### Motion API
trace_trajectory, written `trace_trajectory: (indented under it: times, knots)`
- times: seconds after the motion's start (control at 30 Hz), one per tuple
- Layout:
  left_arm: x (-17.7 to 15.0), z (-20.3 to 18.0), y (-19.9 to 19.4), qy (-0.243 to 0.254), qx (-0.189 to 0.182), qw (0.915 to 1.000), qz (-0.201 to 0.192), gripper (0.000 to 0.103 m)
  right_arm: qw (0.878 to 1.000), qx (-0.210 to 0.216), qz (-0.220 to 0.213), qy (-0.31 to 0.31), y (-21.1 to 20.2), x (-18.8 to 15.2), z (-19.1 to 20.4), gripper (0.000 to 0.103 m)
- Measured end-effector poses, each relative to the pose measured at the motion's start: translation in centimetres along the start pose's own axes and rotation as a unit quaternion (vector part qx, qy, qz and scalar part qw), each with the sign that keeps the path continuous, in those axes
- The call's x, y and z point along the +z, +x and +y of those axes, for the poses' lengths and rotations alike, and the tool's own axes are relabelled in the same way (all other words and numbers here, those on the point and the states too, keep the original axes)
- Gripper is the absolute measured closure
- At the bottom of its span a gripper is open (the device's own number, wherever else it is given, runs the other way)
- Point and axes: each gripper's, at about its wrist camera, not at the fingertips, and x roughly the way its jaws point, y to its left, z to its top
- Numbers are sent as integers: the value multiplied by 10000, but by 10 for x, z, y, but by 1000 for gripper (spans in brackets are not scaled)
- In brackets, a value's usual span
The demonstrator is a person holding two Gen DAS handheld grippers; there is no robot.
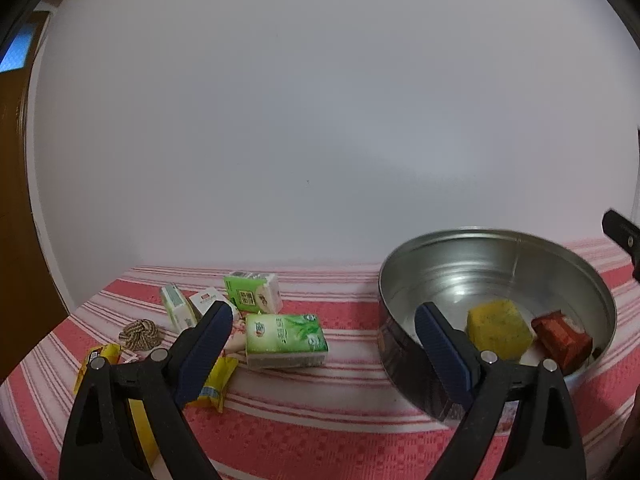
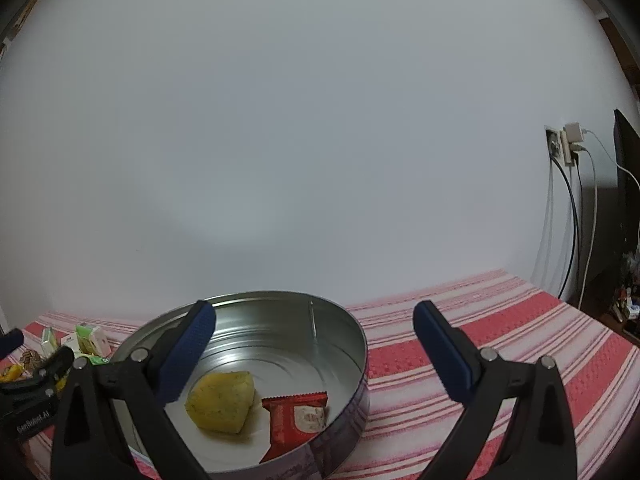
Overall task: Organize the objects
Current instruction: 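Move both tools back toward the remaining snacks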
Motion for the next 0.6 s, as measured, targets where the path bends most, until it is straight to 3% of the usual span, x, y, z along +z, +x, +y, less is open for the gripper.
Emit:
trace_trajectory:
  times: [0.6]
  knots:
    - [-13,15,-6,-203,-275,9992,185,9,9999,-63,-67,40,-37,-11,19,2]
